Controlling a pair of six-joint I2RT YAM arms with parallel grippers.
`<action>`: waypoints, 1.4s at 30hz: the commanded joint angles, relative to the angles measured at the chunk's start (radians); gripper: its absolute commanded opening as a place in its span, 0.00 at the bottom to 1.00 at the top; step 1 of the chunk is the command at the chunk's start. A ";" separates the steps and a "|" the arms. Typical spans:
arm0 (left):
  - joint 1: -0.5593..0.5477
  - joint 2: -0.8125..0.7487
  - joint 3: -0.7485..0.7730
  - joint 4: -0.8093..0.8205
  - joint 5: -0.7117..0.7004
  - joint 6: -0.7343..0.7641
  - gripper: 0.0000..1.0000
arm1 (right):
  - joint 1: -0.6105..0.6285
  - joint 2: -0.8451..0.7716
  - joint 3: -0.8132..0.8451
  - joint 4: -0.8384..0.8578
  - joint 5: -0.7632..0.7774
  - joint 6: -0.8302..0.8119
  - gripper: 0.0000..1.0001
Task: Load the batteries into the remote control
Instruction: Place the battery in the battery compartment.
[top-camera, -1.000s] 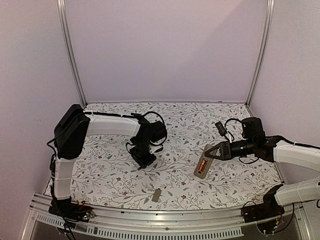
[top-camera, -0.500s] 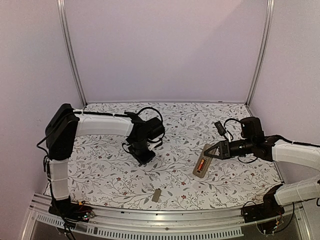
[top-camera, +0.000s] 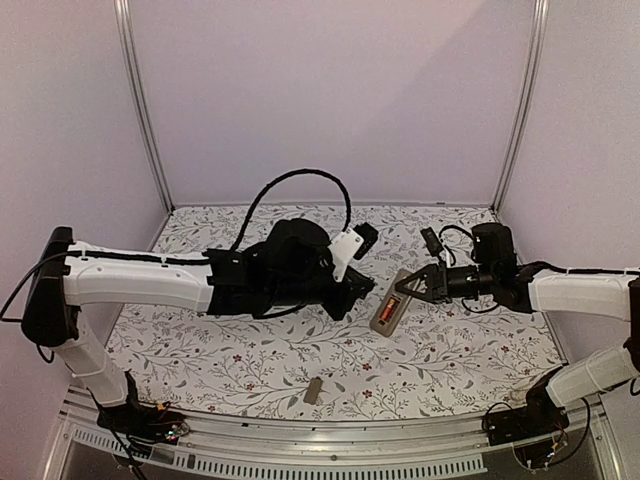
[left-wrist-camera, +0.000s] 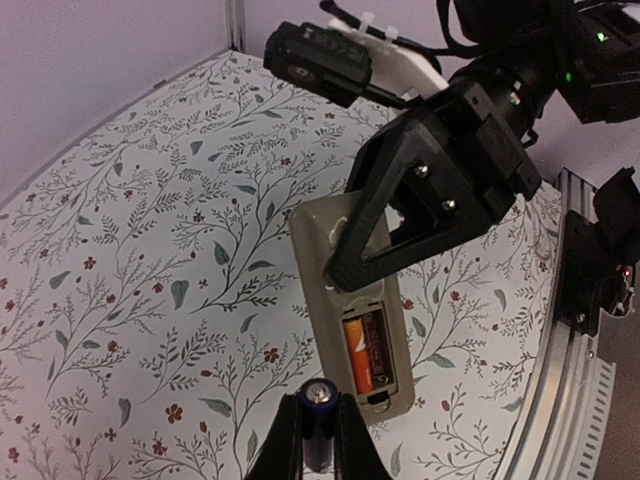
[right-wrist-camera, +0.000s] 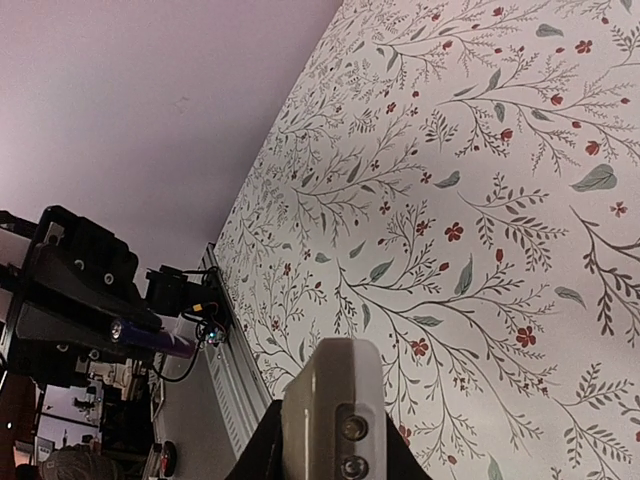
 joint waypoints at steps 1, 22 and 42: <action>-0.023 0.056 -0.014 0.254 0.028 0.002 0.00 | 0.012 0.022 0.034 0.115 -0.036 0.070 0.00; -0.049 0.157 0.026 0.271 0.053 -0.003 0.00 | 0.013 0.021 0.018 0.268 -0.086 0.211 0.00; -0.052 0.162 -0.004 0.161 0.034 0.003 0.00 | -0.007 0.003 0.006 0.342 -0.108 0.286 0.00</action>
